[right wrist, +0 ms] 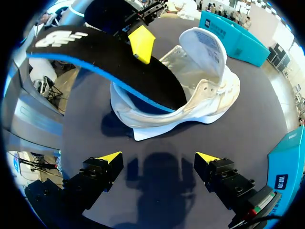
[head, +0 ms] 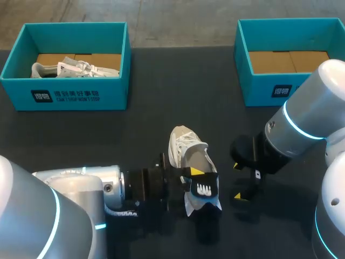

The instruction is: Take the shoe out of the shoebox, open the shoe tongue, remove and reinsert the insole, then place the shoe into the shoebox

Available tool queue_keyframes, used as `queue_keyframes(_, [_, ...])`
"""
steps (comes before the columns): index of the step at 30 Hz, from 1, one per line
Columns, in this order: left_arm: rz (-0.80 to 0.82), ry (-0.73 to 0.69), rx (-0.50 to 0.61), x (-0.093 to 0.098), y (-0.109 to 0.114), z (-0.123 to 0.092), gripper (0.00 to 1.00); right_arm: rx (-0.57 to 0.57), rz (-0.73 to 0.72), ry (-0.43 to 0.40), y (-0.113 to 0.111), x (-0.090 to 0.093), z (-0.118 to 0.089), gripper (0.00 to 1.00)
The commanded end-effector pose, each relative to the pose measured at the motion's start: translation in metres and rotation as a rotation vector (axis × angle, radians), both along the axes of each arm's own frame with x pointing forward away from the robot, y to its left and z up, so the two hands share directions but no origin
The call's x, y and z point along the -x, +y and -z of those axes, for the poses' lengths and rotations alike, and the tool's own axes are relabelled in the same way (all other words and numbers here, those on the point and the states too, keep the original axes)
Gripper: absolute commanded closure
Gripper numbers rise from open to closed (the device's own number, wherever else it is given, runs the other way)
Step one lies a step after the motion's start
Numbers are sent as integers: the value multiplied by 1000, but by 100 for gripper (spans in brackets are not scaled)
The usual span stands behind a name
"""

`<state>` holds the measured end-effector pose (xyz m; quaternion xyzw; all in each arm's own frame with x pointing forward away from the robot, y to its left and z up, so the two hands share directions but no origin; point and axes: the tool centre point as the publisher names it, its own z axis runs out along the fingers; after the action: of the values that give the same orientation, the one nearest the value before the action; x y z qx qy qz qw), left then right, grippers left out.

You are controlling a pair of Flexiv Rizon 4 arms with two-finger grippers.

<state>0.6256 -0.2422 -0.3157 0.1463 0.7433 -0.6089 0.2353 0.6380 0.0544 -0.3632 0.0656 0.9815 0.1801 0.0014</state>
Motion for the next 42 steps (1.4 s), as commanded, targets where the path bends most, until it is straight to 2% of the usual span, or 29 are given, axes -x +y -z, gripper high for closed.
queue_keyframes(1, [-8,-6,-9,6,-6,2,100,2,1,-3,0,1,0,0])
queue_keyframes(16, [-29,-41,-15,-2,-7,13,100,2,1,-3,0,1,0,0])
queue_keyframes(42, [-61,-13,-66,-38,-3,36,100,2,1,-3,0,1,0,0])
